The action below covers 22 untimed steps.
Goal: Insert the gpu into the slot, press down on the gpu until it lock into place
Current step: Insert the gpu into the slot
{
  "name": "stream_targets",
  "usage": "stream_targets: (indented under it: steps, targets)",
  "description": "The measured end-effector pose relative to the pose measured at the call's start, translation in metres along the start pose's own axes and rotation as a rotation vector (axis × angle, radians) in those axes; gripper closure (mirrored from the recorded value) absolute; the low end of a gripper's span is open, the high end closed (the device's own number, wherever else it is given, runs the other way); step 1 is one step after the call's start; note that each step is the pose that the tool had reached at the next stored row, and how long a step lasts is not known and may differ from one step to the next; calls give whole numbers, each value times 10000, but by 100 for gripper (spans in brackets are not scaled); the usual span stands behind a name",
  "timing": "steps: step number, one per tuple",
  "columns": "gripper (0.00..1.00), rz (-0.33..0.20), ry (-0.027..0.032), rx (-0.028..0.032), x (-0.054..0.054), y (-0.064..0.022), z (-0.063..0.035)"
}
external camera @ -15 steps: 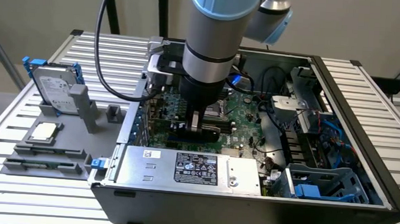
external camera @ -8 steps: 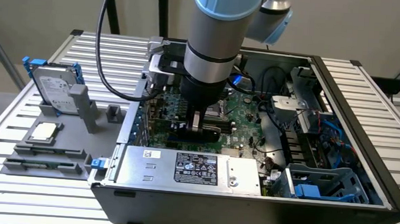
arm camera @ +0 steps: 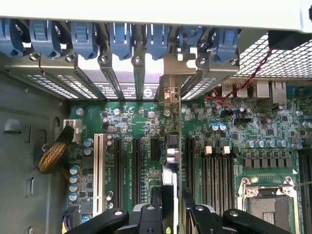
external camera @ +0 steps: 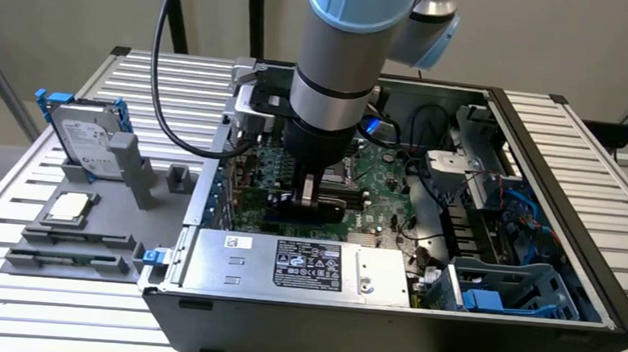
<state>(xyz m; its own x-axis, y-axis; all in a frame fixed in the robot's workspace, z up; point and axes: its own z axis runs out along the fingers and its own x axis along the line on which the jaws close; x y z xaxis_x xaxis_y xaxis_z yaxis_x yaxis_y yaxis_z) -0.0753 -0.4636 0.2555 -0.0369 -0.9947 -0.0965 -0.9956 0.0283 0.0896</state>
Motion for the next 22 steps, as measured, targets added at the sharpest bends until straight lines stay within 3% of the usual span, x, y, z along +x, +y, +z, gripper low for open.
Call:
stream_targets:
  steps: [2,9,22]
  targets:
    - [74,5,7,-46,0,-2,0]
    - [74,14,12,-119,-3,-23,-2]
    - [74,34,11,-350,-10,-56,-13]
